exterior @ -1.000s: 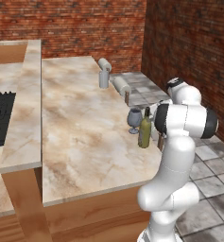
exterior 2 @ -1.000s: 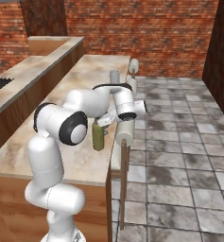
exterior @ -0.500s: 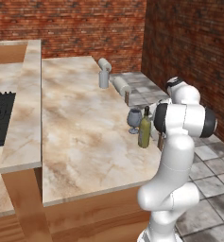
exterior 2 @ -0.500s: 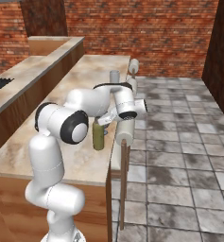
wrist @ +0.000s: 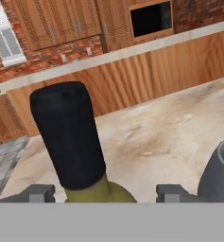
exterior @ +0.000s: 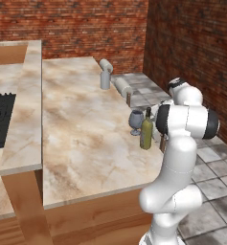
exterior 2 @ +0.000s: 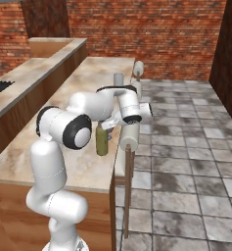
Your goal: There is a wine glass and glass cup on the dining counter. Place the wine bottle next to the wine glass and the juice bottle next to the glass cup.
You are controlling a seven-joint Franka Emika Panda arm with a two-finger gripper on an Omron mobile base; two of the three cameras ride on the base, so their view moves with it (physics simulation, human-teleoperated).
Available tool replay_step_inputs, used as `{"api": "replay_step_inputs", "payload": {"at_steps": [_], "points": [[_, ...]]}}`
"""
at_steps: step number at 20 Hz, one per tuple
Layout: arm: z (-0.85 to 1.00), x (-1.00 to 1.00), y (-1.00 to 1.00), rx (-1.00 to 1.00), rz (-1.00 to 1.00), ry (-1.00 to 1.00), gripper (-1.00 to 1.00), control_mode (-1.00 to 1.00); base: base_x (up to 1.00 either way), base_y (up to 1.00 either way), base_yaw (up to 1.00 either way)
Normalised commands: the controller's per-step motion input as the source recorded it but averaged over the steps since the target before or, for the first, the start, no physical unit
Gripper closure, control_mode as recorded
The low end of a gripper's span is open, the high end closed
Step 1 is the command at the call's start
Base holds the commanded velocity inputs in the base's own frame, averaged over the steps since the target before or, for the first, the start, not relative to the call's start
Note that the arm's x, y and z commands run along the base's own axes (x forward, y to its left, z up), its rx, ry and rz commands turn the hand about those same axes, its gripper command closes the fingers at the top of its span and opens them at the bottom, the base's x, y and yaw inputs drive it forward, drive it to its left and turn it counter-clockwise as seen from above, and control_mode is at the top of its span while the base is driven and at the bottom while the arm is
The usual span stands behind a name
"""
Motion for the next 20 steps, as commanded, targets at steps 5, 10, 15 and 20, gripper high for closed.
{"api": "replay_step_inputs", "payload": {"at_steps": [5,10,15,20], "points": [[-0.17,-0.10,0.00,0.00,0.00,0.00,-1.00,-1.00,0.00,0.00,0.00],[-0.14,-0.11,0.00,0.00,0.00,0.00,-1.00,-1.00,0.00,0.00,0.00],[-0.09,0.00,-0.09,0.00,0.00,0.00,-1.00,-1.00,0.00,0.00,0.00],[-0.05,0.04,-0.09,0.00,0.00,0.00,-1.00,-1.00,0.00,0.00,0.00]]}}
